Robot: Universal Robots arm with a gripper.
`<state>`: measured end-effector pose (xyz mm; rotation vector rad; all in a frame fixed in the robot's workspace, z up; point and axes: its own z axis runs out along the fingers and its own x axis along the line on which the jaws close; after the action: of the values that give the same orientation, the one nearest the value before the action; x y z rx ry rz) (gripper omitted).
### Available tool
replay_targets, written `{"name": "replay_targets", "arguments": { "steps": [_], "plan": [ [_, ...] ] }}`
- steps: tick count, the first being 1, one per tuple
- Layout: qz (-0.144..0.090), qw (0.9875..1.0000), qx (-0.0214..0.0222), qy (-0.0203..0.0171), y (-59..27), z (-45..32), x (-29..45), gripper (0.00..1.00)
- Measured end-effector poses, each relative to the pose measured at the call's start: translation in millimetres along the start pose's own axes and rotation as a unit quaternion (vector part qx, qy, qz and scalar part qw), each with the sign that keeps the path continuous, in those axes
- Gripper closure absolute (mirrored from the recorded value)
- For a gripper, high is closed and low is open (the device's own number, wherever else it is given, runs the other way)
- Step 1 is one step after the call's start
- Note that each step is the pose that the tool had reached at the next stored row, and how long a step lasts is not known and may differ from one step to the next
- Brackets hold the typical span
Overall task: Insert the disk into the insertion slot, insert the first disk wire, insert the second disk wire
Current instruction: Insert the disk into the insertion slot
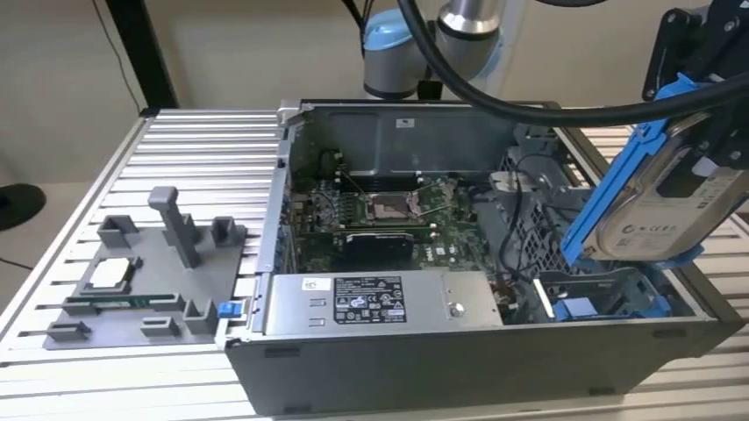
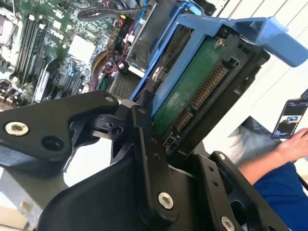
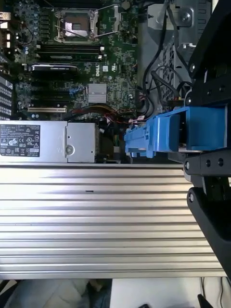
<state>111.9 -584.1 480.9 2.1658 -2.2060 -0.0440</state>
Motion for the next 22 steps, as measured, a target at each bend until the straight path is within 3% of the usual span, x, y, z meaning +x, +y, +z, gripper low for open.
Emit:
{"name": "replay_targets", "arguments": {
  "steps": [16, 22],
  "plan": [
    [0.000, 1.0000, 0.0000, -0.0001, -0.5, 3.6, -3.2, 1.00],
    [0.000, 1.0000, 0.0000, -0.0001, -9.5, 12.1, -6.7, 1.00]
  ]
}}
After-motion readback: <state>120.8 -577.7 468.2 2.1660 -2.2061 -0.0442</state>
